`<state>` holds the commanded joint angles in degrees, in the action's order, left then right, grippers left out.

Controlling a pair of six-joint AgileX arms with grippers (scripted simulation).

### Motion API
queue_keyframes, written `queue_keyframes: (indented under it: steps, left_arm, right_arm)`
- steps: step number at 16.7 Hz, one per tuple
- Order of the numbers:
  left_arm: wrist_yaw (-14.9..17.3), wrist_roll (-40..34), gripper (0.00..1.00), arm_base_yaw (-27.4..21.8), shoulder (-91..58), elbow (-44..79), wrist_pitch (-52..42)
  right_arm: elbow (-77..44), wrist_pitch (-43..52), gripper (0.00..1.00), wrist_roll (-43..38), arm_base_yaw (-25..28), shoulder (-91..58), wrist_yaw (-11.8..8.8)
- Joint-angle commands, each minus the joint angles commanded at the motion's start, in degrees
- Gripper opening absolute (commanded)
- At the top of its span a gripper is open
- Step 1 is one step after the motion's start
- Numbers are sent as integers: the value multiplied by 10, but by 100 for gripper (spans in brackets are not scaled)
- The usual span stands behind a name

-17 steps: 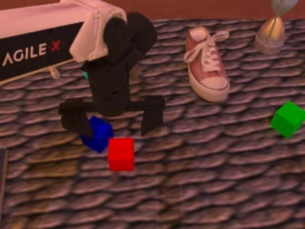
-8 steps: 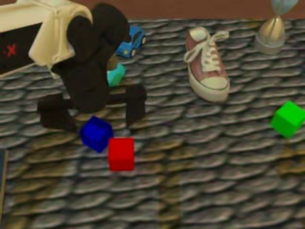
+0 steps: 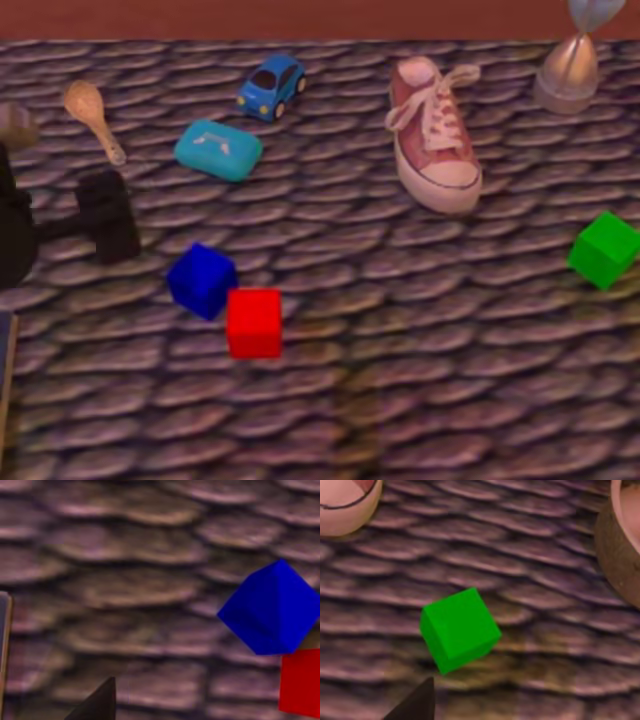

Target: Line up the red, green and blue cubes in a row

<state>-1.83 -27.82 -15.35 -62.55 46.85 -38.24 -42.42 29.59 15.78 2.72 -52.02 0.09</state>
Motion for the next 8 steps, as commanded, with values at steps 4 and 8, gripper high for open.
queue_keyframes:
  steps: [4,8]
  left_arm:
    - [1,76,100,72,233,-193,121]
    - [7,160,100,123,423,-343,233]
  right_arm:
    - [-176,136,100,70,13,-255,0]
    - [-336,253,100,131,24,-456,0]
